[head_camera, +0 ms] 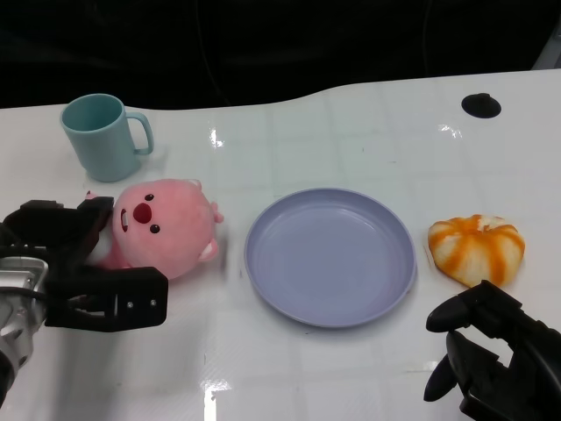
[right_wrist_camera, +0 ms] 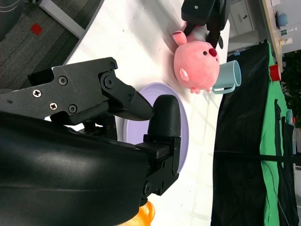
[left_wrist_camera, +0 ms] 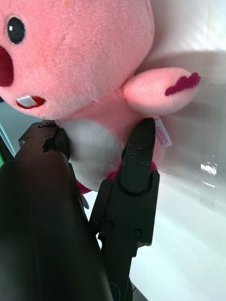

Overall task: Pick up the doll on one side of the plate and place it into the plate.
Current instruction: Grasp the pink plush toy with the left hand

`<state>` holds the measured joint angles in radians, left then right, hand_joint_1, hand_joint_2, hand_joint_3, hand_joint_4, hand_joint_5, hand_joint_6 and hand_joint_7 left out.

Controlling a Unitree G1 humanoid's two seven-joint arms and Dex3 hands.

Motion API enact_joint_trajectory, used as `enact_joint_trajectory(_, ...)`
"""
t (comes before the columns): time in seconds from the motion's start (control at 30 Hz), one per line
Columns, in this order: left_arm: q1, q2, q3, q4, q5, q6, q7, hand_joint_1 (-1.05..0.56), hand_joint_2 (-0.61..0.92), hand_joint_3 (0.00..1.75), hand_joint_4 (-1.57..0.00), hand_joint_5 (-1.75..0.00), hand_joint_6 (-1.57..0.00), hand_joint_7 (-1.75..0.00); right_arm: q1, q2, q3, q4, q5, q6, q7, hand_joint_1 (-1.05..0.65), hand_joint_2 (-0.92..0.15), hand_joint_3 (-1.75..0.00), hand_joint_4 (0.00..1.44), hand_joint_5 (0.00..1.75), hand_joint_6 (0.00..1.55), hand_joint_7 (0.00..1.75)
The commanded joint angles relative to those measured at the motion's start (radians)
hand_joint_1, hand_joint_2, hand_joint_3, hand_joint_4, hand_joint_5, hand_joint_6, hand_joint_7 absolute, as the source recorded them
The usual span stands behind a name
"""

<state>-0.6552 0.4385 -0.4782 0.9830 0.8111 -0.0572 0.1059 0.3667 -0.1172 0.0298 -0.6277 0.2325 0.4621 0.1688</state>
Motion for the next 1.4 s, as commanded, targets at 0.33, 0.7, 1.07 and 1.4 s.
enact_joint_trajectory(0.33, -0.004, -0.017, -0.045, 0.159, -0.019, -0.091, 0.141, -0.2, 0.91, 0.0, -0.73, -1.4, -1.13, -0.04, 0.004, -0.011, -0.004, -0.021, -0.004, 0.0, -0.009, -0.27, -0.92, -0.69, 0.48, 1.75, 0.33, 1.69)
enact_joint_trajectory(0.7, -0.01, -0.033, -0.058, 0.265, -0.047, -0.117, 0.211, -0.22, 0.92, 0.22, -0.65, -1.66, -1.19, -0.07, -0.001, -0.01, -0.002, -0.012, -0.006, -0.007, -0.007, -0.27, -0.92, -0.69, 0.47, 1.75, 0.33, 1.69)
enact_joint_trajectory(1.07, 0.006, -0.037, -0.037, 0.292, -0.086, -0.171, 0.352, -0.19, 0.92, 0.25, -0.78, -1.75, -0.54, -1.69, -0.001, -0.013, -0.006, -0.015, -0.013, -0.009, -0.002, -0.27, -0.92, -0.69, 0.49, 1.75, 0.34, 1.69)
enact_joint_trajectory(1.4, 0.004, -0.027, -0.01, 0.27, -0.119, -0.224, 0.417, -0.17, 0.9, 0.27, -0.82, -1.75, -0.58, -1.75, -0.002, -0.013, -0.01, -0.016, -0.01, -0.004, 0.008, -0.27, -0.92, -0.69, 0.48, 1.75, 0.34, 1.68)
